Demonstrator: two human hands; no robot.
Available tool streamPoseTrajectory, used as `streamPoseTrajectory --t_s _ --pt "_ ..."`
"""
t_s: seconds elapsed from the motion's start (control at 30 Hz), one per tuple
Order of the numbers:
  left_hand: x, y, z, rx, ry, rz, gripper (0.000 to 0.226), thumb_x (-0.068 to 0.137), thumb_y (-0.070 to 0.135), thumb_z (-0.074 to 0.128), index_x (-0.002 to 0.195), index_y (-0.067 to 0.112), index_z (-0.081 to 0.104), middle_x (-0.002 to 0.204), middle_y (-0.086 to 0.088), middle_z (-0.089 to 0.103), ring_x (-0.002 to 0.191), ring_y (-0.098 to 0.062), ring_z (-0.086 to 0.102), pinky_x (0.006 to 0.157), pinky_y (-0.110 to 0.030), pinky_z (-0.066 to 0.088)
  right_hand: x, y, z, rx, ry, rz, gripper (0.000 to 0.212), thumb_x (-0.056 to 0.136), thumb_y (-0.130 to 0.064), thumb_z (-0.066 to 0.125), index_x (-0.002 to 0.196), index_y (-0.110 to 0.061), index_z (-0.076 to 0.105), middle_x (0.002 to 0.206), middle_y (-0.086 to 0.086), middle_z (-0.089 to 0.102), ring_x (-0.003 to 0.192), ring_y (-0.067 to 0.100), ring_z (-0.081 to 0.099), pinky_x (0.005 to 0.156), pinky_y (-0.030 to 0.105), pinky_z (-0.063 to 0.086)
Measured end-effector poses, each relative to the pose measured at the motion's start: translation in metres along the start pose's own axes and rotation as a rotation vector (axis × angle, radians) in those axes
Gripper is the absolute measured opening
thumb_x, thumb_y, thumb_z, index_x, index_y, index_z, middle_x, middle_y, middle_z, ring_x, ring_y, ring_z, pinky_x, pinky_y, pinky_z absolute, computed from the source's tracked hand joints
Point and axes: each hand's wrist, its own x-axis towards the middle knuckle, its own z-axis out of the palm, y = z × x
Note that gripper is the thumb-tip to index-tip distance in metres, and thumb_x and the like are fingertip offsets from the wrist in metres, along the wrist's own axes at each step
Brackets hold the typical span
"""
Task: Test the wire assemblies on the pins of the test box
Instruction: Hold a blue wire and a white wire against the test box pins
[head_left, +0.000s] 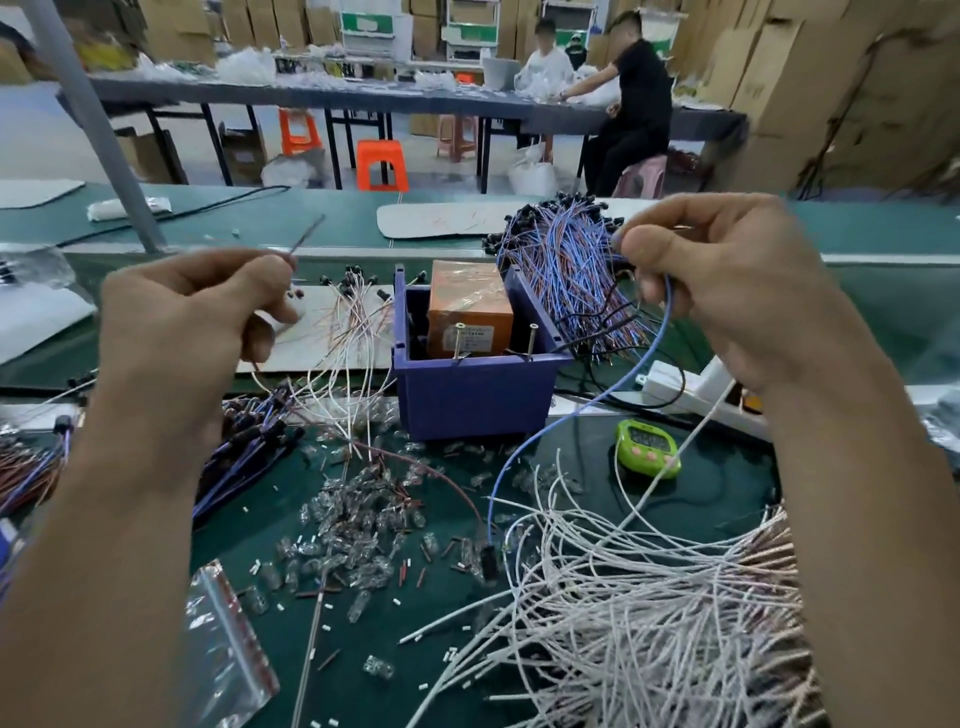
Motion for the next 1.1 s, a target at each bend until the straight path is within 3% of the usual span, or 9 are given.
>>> streamPoseTrajectory --t_s 0.13,0.3,0.43,0.6,0.7,0.8,0.87,1.0,1.1 --pt "-0.009 -0.002 0.014 0.167 -0.078 0.008 0.008 0.085 0.022 0.081 0.082 0.030 0.082 0.067 0.002 0.074 0.053 -0.004 0.059 0.049 -0.012 0.046 -0.004 0.011 0.002 -0.072 -0.021 0.065 0.007 0.085 -0.015 0.076 0.077 -0.015 0.077 0.061 0.006 0.063 0.049 0.012 0.050 0.046 0.018 0.038" --pt "-0.018 -0.004 0.029 0.461 -0.119 0.104 0.013 0.082 0.027 0.084 0.075 0.036 0.078 0.067 0.019 0.073 0.061 -0.003 0.070 0.056 -0.017 0.055 -0.009 0.029 0.003 -0.286 0.001 0.041 0.003 0.076 -0.026 0.079 0.077 -0.024 0.079 0.055 0.001 0.066 0.048 0.011 0.052 0.048 0.018 0.041" --pt "-0.025 -0.012 0.046 0.489 -0.207 0.035 0.017 0.084 0.020 0.083 0.075 0.034 0.078 0.069 0.020 0.073 0.069 -0.005 0.069 0.057 -0.015 0.051 -0.015 0.043 0.009 -0.349 0.021 0.032 0.005 0.080 -0.021 0.079 0.078 -0.026 0.080 0.060 0.000 0.070 0.053 0.011 0.058 0.057 0.029 0.050" --pt "-0.017 -0.018 0.039 0.179 -0.161 -0.067 0.016 0.090 0.009 0.076 0.080 0.021 0.081 0.065 -0.001 0.074 0.050 -0.005 0.059 0.048 -0.016 0.049 -0.031 0.055 0.007 0.169 -0.019 0.175 0.022 0.079 -0.018 0.075 0.099 -0.024 0.081 0.080 0.002 0.072 0.077 0.012 0.064 0.081 0.022 0.052" --pt "-0.007 -0.018 0.022 -0.224 -0.202 -0.239 0.013 0.088 0.013 0.073 0.080 0.017 0.082 0.068 -0.003 0.071 0.057 -0.010 0.059 0.050 -0.018 0.049 -0.054 0.072 0.009 0.198 -0.095 0.250 0.034 0.084 0.000 0.069 0.107 -0.023 0.079 0.090 0.005 0.072 0.091 0.018 0.064 0.095 0.033 0.052" --pt "-0.001 -0.019 0.012 -0.550 -0.256 -0.344 0.008 0.082 0.022 0.072 0.080 0.020 0.079 0.068 0.001 0.065 0.057 -0.008 0.058 0.052 -0.018 0.048 -0.072 0.088 0.022 0.186 -0.134 0.373 0.048 0.088 0.022 0.054 0.109 -0.015 0.076 0.089 0.009 0.071 0.090 0.021 0.067 0.093 0.043 0.059" --pt "-0.002 -0.020 0.016 -0.590 -0.259 -0.356 0.009 0.087 0.024 0.070 0.081 0.022 0.077 0.067 0.002 0.062 0.054 -0.010 0.055 0.054 -0.020 0.048 -0.076 0.093 0.030 0.173 -0.148 0.409 0.047 0.090 0.024 0.047 0.110 -0.009 0.073 0.085 0.009 0.070 0.085 0.019 0.068 0.084 0.041 0.062" --pt "-0.007 -0.017 0.026 -0.332 -0.183 -0.347 0.027 0.100 0.017 0.061 0.079 0.019 0.077 0.060 0.003 0.052 0.048 -0.009 0.046 0.047 -0.022 0.047 -0.075 0.088 0.034 0.108 -0.071 0.353 0.039 0.096 0.021 0.043 0.106 -0.007 0.069 0.076 0.008 0.070 0.075 0.017 0.069 0.076 0.038 0.064" --pt "-0.007 -0.010 0.020 0.028 -0.300 -0.263 0.031 0.100 0.010 0.062 0.077 0.019 0.080 0.055 0.003 0.043 0.042 -0.008 0.031 0.038 -0.018 0.032 -0.070 0.075 0.023 0.185 -0.019 0.274 0.041 0.098 0.020 0.039 0.112 -0.009 0.065 0.073 0.009 0.067 0.079 0.021 0.072 0.075 0.034 0.063"
